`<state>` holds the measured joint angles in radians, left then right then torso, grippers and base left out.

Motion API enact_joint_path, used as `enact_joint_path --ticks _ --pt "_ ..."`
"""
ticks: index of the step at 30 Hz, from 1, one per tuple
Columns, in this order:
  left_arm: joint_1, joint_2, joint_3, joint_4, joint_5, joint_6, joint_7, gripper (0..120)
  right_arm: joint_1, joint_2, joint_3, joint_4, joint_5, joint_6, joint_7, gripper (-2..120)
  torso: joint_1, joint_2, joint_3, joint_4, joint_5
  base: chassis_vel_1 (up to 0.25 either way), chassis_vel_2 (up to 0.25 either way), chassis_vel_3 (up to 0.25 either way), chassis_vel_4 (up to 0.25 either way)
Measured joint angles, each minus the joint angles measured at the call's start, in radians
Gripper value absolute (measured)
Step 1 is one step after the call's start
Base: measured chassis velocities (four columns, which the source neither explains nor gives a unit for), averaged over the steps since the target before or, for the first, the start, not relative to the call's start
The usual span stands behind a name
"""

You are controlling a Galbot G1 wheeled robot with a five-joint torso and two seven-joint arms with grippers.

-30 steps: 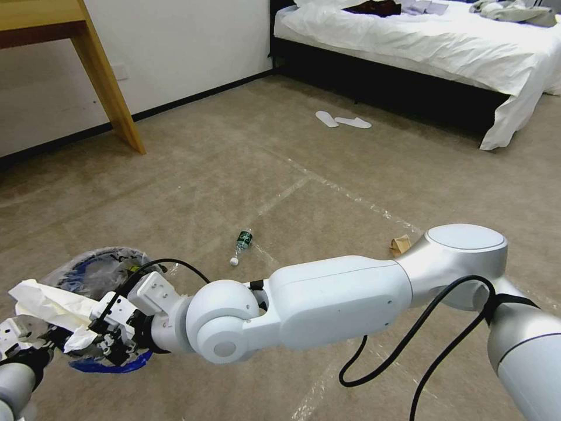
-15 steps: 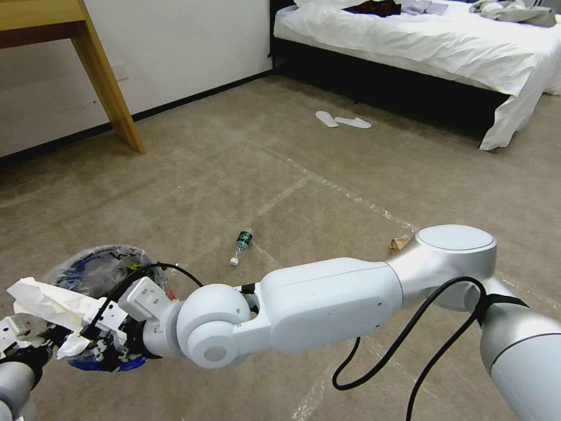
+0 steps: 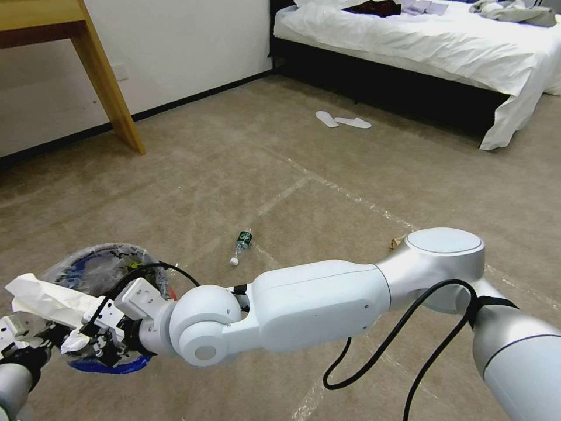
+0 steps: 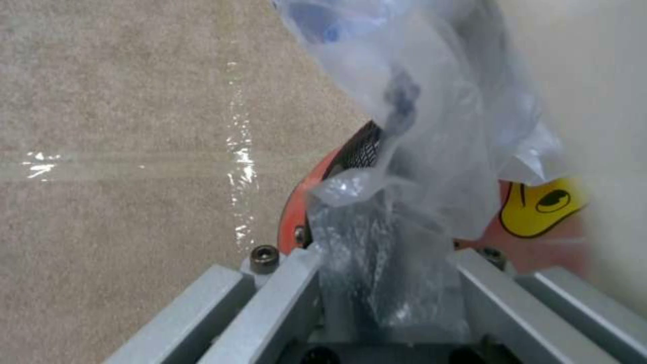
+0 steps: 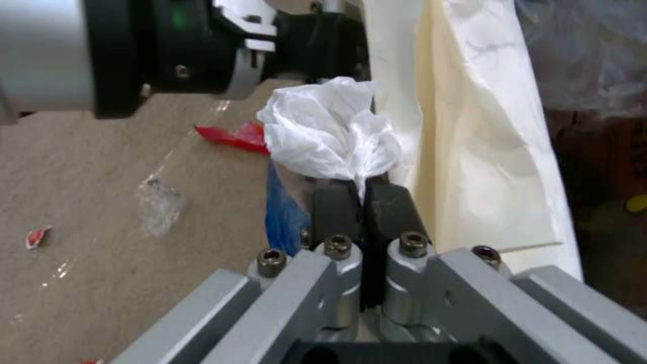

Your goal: Pick up the trash bin and place the garbage on the floor into it.

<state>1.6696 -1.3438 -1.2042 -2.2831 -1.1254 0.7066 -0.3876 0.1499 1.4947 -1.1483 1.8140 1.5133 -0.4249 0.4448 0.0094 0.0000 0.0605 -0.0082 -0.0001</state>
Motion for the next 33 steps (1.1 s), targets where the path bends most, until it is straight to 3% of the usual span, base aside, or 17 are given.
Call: enact_joint_path --ticks 33 --pt "0.003 -0.007 0.011 -0.01 0.007 0.003 0.002 0 0.013 0.019 0.013 -0.059 -0.005 -0.001 -0.009 0 0.0 0.0 0.0 0.0 0.0 0.0 0.0 0.0 0.0"
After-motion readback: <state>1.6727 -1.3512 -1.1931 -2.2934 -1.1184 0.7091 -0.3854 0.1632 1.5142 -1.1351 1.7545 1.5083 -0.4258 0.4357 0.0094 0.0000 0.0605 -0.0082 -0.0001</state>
